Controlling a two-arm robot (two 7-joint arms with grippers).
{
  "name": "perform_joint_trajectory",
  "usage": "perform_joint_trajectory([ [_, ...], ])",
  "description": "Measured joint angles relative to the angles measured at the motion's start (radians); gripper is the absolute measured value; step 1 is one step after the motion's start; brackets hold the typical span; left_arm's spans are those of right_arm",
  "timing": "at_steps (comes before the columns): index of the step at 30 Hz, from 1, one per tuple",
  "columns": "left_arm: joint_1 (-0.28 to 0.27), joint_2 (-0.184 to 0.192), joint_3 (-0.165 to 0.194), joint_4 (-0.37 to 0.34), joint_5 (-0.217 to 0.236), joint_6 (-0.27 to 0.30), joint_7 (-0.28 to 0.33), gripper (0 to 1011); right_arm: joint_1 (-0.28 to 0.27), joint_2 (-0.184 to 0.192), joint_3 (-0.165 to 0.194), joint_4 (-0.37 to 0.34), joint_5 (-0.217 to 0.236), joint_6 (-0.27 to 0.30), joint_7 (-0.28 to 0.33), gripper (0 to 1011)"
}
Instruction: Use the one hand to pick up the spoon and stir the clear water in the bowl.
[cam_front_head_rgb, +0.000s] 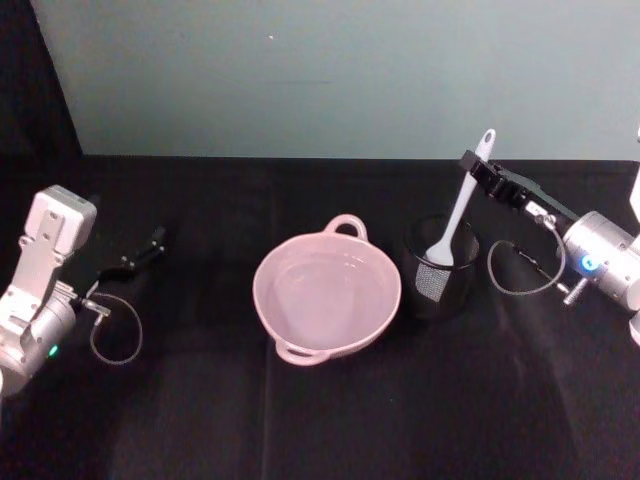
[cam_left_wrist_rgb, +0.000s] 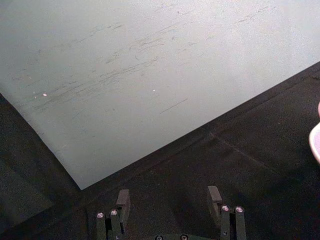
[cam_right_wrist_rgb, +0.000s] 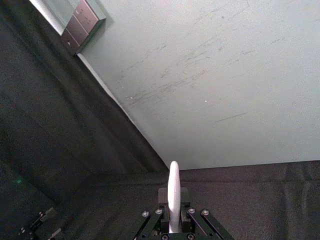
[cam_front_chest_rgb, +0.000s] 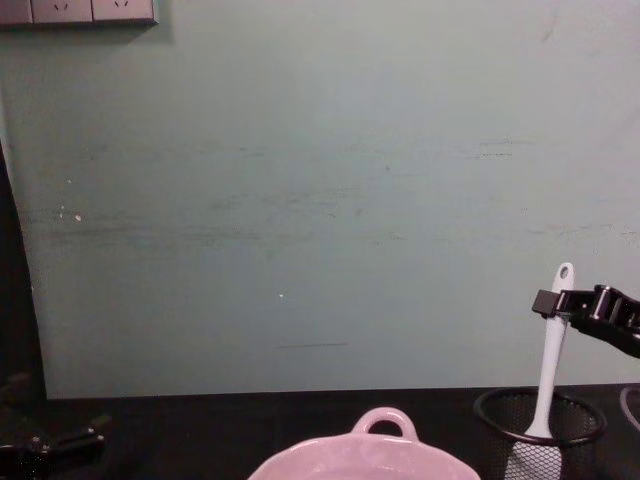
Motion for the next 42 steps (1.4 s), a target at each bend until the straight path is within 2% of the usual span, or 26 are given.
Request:
perform_joint_trajectory([
  [15, 0.000, 0.000, 0.000, 0.000, 0.000, 0.000, 0.000, 1011, 0.005, -0.008, -0.018, 0.026, -0.008, -0.023, 0.018, 121],
  [42, 0.000, 0.000, 0.000, 0.000, 0.000, 0.000, 0.000, 1011, -0.001, -0.013, -0.018, 0.042, -0.028, -0.041, 0.044, 121],
])
